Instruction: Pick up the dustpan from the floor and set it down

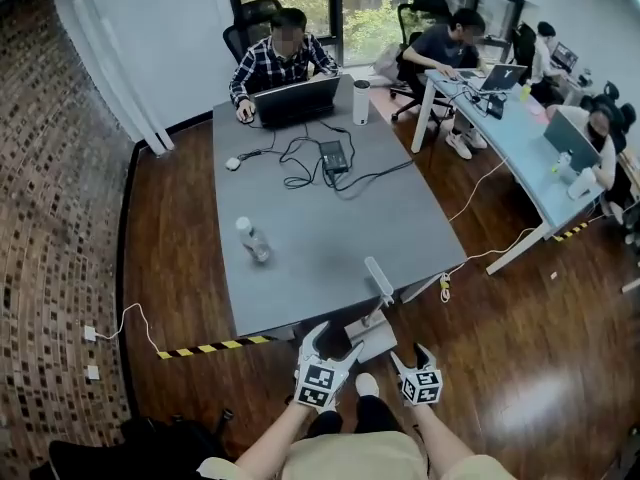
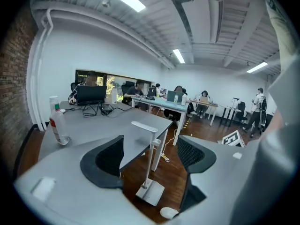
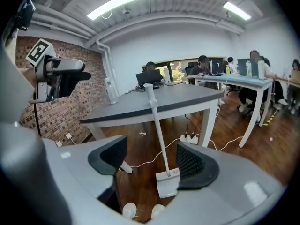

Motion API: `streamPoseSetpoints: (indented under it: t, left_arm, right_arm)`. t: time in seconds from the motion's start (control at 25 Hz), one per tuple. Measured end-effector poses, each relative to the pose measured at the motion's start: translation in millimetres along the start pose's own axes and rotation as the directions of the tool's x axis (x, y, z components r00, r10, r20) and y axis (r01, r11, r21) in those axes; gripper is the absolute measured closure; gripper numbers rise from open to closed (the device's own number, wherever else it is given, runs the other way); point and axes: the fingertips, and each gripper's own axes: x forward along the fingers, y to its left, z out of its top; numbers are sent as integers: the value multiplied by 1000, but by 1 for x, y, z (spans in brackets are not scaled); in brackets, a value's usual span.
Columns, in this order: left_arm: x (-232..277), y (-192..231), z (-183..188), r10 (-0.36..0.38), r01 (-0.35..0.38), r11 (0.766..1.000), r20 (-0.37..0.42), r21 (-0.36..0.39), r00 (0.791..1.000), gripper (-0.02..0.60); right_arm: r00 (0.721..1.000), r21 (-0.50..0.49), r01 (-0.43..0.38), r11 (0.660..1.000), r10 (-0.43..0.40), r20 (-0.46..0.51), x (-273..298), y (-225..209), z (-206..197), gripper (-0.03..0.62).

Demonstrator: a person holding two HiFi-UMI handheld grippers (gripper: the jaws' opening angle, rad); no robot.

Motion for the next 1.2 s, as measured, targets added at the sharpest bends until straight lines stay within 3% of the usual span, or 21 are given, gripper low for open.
streamPoseSetpoints:
  t: [0.24, 0.56, 0.8, 0.88, 1.2]
  left_arm:
    - [31, 13, -12, 7, -6, 1000, -92, 19, 996, 241]
    - [36, 22, 5, 40, -39, 999, -89, 6, 995, 241]
    - [26, 29, 10, 91, -93, 996, -78, -13, 993, 241]
    - [22, 30, 8, 99, -101, 995, -82, -19, 992, 241]
    - [5, 31, 16, 138, -139, 989, -41, -43, 990, 241]
  right_arm:
    - [996, -29, -75, 997, 77, 55, 63, -16, 41, 276]
    - [970, -125, -183, 975, 200, 139, 118, 7, 101, 280]
    - [963, -194, -203, 960, 231, 138, 136, 22, 124, 392]
    - [968, -211, -188, 959, 217, 126, 138, 23, 127, 479]
    - [977, -273, -179, 945, 203, 63, 115, 26, 125, 488]
